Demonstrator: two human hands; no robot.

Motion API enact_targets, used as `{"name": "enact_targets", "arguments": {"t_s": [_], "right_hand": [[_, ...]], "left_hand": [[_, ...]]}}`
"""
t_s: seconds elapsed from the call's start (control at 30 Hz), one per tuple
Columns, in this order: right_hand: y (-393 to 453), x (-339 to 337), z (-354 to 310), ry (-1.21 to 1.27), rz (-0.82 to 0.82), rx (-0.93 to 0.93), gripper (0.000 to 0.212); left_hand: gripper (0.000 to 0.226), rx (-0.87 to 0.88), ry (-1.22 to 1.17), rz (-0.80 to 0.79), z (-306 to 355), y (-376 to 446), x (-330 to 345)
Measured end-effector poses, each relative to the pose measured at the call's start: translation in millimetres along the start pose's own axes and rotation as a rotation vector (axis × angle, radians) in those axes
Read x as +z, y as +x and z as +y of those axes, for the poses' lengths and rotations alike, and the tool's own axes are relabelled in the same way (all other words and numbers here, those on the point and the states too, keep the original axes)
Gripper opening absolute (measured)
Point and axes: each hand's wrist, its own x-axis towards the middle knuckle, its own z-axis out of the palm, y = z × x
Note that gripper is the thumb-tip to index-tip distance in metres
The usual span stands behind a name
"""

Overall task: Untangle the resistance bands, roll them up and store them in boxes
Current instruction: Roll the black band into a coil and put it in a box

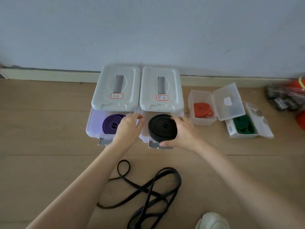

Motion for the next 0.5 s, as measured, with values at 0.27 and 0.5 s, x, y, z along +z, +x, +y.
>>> {"name": "enact_targets", "arguments": {"t_s": [0.27, 0.5], "right_hand": [[46, 17, 19, 0.007, -0.138, 0.053, 0.096], [94, 58, 16, -0.191, -0.175, 0.185, 0.104]], "left_hand": [[0.054, 0.357, 0.217, -0.127, -32, 53, 21], [0.069, 0.463, 0.163, -0.127, -47, 60, 26]]}}
